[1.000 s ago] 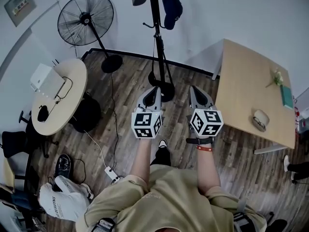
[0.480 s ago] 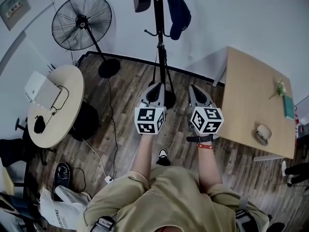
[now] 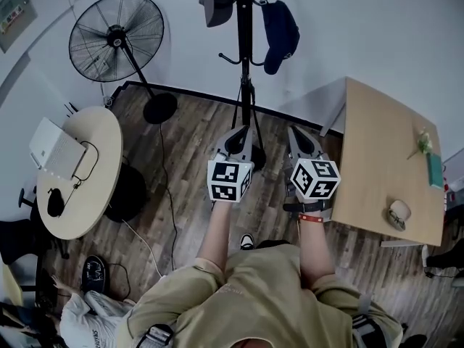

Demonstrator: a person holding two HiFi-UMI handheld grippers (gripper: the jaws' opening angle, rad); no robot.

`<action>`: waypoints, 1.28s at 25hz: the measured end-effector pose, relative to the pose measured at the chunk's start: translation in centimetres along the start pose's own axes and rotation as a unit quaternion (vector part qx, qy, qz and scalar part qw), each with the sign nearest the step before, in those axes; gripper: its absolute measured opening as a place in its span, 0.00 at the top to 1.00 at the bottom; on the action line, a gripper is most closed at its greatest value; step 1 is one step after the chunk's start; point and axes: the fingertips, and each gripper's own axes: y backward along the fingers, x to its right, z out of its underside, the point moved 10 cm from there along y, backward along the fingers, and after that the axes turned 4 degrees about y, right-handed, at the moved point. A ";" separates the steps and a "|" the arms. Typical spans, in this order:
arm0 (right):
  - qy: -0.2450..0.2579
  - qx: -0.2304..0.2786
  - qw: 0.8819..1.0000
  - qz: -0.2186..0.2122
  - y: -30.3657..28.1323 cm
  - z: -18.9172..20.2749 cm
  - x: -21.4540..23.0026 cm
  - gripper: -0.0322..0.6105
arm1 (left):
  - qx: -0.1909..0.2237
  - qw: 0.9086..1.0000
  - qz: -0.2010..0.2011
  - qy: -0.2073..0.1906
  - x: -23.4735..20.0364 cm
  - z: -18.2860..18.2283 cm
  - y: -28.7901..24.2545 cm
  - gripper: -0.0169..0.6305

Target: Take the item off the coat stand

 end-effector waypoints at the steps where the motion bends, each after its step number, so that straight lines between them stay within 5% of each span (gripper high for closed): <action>1: 0.000 -0.001 1.000 0.001 -0.6 0.0 0.2 0.92 | -0.002 1.000 0.005 0.003 -0.5 0.1 -0.5 0.94; 16: -0.023 0.005 0.999 -0.033 -11.2 -2.1 8.0 0.88 | 0.007 1.000 0.016 0.021 -3.6 -1.3 -12.2 0.94; 32: -0.023 0.006 0.995 -0.093 -20.5 -5.1 15.9 0.70 | -0.012 1.000 0.017 0.008 -4.1 -1.6 -21.6 0.94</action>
